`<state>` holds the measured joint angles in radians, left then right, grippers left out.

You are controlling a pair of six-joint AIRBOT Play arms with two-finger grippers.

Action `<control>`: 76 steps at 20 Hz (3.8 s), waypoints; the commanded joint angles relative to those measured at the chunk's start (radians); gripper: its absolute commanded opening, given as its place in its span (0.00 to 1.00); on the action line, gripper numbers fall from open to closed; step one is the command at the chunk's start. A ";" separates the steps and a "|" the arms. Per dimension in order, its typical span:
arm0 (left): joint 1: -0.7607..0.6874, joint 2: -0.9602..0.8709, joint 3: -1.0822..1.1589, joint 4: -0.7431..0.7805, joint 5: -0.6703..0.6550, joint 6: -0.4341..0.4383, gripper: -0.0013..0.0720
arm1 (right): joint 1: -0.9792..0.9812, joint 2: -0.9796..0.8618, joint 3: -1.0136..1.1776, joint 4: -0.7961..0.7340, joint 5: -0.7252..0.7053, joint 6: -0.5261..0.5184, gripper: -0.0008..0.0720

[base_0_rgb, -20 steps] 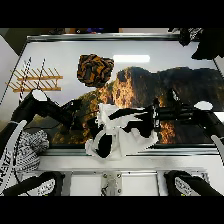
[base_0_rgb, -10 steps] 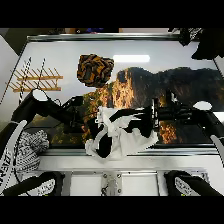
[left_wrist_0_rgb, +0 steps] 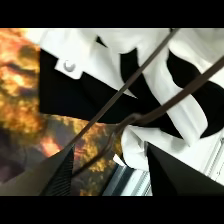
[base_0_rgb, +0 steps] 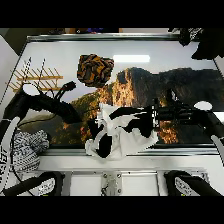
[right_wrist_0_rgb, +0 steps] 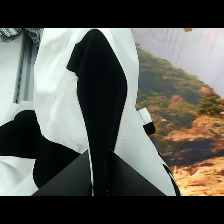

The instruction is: Fold the clothes and pants, and hang the long-sleeved shirts on hangers.

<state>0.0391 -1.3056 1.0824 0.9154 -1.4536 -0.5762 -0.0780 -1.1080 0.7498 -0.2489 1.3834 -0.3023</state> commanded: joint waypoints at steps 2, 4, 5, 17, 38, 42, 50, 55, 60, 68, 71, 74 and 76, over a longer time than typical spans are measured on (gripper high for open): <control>0.108 0.000 0.077 -0.002 0.006 -0.224 0.61 | -0.009 0.040 0.002 -0.001 -0.015 0.059 0.04; 0.158 0.019 0.108 -0.006 0.007 -0.333 0.61 | -0.029 0.073 0.002 -0.001 -0.029 0.072 0.04; 0.177 0.042 0.105 -0.015 0.010 -0.359 0.61 | -0.040 0.091 0.002 -0.001 -0.039 0.090 0.04; -0.142 0.349 -0.431 -0.069 0.352 -0.761 0.60 | -0.064 0.249 0.002 0.000 -0.094 0.238 0.04; -0.202 0.002 -0.484 -0.474 0.300 -0.597 0.64 | -0.064 0.299 0.002 0.000 -0.093 0.277 0.04; -0.258 0.002 -0.484 -0.463 0.342 -0.583 0.34 | -0.064 0.299 0.003 0.000 -0.093 0.293 0.04; -0.087 0.002 -0.280 -0.208 0.295 -0.658 0.04 | -0.064 0.375 0.067 -0.111 -0.093 0.551 0.04; -0.035 0.002 -0.138 -0.146 0.293 -0.671 0.04 | -0.064 0.462 0.068 -0.255 -0.093 0.694 0.04; -0.062 0.008 -0.064 -0.147 0.192 -0.661 0.04 | -0.064 0.483 0.068 -0.275 -0.150 0.726 0.04; -0.314 0.362 -0.358 -0.147 0.118 -0.580 0.04 | -0.064 0.468 0.068 -0.275 -0.236 0.724 0.04; -0.430 0.462 -0.471 -0.148 0.110 -0.579 0.04 | -0.064 0.463 0.067 -0.275 -0.236 0.721 0.04; -0.548 0.509 -0.541 -0.151 0.129 -0.587 0.49 | -0.064 0.463 0.067 -0.275 -0.236 0.721 0.04; -0.592 0.521 -0.539 -0.149 0.179 -0.629 0.97 | -0.064 0.463 0.067 -0.275 -0.236 0.722 0.04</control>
<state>-0.4725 -0.8238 0.5781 0.7673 -1.3224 -1.1713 -0.1413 -0.6437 0.8165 -0.5243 1.1484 0.4194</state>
